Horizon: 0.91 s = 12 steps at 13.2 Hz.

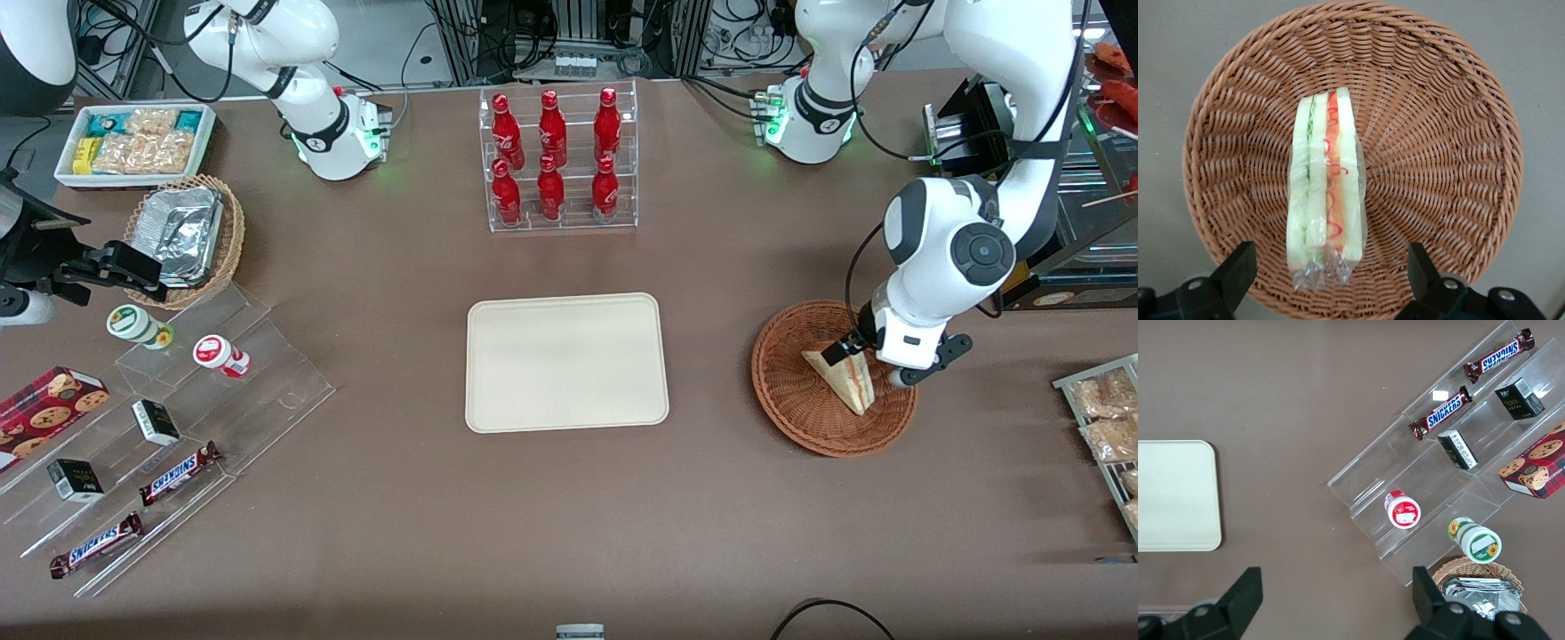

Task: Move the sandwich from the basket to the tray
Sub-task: 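Close the left gripper on the sandwich and lift it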

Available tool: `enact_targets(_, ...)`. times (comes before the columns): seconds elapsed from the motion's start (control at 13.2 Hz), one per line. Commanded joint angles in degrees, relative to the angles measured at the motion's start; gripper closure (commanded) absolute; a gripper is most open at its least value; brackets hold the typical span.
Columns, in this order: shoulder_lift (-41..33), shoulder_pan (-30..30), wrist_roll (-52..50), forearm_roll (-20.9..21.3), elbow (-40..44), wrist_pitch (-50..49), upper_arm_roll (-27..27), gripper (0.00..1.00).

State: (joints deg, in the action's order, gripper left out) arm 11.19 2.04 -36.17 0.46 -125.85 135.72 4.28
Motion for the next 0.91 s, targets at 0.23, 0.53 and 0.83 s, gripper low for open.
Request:
enact_targets(0.23, 3.9, -0.4, -1.4, 0.8, 0.0, 4.0, -0.4, 0.0)
enact_targets(0.53, 4.3, -0.5, -1.5, 0.8, -0.5, 3.2, -0.4, 0.96)
enact_targets(0.83, 1.5, -0.3, -0.7, 0.8, 1.4, -3.2, -0.3, 1.0)
